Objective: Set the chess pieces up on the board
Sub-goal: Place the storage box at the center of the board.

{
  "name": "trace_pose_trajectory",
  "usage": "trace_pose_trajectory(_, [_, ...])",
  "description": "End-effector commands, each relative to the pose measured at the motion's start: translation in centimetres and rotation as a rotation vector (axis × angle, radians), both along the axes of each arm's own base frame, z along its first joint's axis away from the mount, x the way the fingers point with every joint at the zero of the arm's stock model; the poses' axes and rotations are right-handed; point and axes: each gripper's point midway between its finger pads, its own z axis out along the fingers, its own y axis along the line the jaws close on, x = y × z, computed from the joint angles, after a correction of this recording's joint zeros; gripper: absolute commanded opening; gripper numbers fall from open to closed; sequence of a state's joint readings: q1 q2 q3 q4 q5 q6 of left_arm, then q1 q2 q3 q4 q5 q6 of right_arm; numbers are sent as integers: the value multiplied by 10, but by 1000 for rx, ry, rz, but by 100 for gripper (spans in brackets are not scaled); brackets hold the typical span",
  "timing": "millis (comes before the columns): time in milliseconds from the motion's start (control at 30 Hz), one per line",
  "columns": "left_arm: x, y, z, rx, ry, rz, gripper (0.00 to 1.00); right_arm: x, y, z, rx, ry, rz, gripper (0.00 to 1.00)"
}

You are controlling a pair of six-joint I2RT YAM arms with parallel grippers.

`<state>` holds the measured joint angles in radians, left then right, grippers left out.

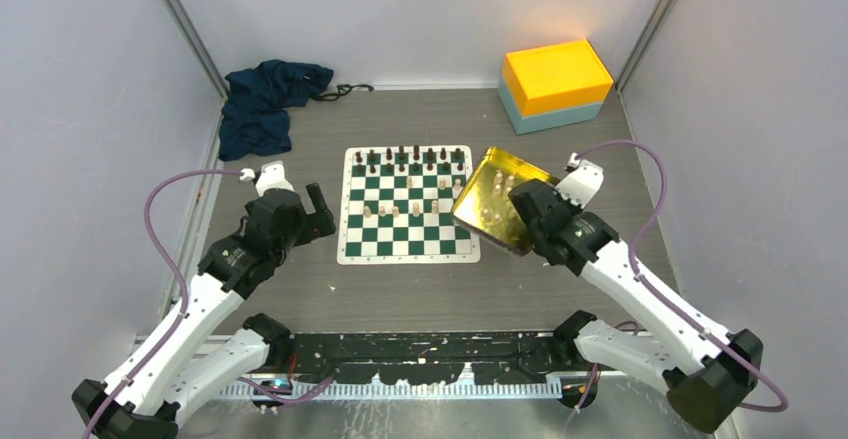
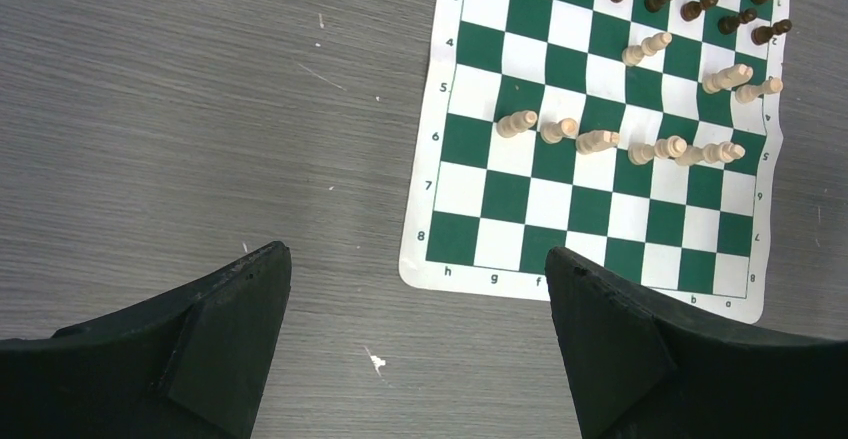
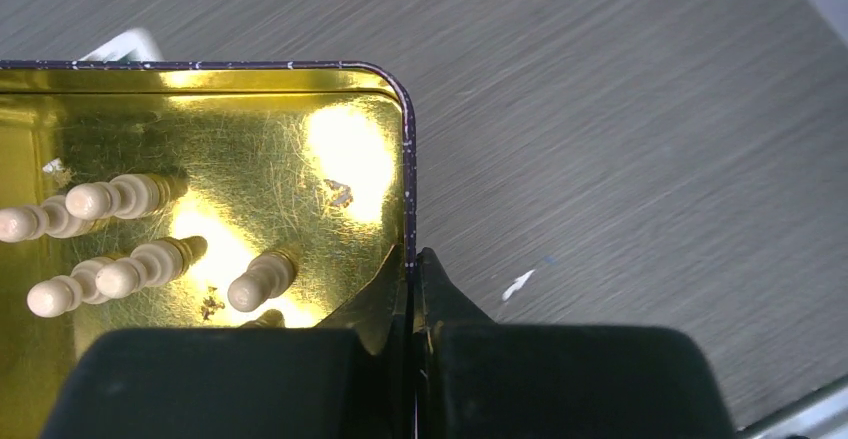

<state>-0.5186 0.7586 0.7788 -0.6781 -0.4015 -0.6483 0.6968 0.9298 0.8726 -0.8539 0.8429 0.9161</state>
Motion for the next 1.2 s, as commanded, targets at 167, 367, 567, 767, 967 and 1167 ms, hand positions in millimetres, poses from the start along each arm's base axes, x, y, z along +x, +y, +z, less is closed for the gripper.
trace_pose_trajectory(167, [11, -6, 18, -43, -68, 15, 99, 53, -51, -19, 70, -31, -333, 0])
trace_pose_trajectory(367, [11, -10, 18, -58, -68, 0, 99, 76, -78, -41, 84, -29, -500, 0])
trace_pose_trajectory(567, [10, -14, 20, -78, -75, -13, 99, 101, -86, -65, 79, 34, -552, 1])
trace_pose_trajectory(767, [10, -20, 16, -96, -68, -28, 99, 128, -79, -90, 79, 82, -545, 1])
trace_pose_trajectory(967, [10, -24, 14, -93, -61, -42, 99, 146, -83, -105, 82, 106, -570, 0])
trace_pose_trajectory(1167, [10, -26, 12, -83, -57, -54, 99, 151, -90, -118, 91, 121, -600, 0])
